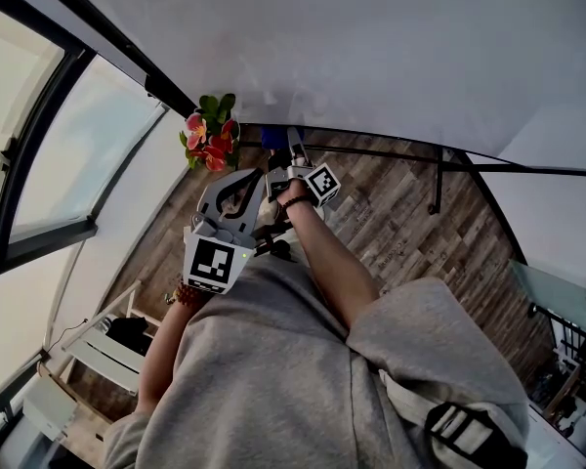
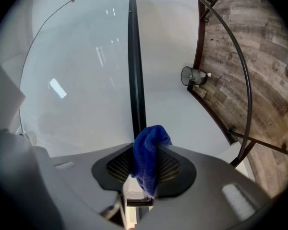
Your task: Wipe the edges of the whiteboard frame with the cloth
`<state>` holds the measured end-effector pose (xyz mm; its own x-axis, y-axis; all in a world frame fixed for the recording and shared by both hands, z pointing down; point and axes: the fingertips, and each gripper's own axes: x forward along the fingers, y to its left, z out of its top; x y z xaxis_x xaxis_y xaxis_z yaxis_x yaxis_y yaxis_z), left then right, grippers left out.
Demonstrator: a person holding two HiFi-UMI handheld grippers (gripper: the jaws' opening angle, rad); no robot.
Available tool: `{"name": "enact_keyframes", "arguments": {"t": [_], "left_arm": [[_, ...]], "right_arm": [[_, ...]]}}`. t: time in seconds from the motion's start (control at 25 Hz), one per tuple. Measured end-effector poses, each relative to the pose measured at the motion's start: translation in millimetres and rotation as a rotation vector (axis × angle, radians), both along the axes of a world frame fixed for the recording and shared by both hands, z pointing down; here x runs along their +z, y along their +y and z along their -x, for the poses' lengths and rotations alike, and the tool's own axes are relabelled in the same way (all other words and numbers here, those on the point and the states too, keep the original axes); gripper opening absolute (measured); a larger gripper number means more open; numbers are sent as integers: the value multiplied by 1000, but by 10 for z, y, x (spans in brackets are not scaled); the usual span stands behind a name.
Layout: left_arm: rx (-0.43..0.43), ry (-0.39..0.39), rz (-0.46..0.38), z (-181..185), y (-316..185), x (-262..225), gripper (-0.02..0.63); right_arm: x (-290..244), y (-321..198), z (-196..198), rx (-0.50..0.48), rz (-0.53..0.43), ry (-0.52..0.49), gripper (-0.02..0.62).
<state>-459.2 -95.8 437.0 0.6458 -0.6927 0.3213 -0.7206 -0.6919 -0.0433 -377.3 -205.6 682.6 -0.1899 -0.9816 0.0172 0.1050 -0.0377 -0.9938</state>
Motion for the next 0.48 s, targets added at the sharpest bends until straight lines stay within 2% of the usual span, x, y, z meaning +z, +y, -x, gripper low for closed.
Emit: {"name": "enact_keyframes", "arguments": {"t": [0.28,0.48], "left_arm": [[1,-17,2,66,27,44,12],[1,-22,4,96,36,40,12]], "right_arm": [[2,-23,201,-38,4,-20,115],[-5,-49,288,-52,-26,-36,115]]}}
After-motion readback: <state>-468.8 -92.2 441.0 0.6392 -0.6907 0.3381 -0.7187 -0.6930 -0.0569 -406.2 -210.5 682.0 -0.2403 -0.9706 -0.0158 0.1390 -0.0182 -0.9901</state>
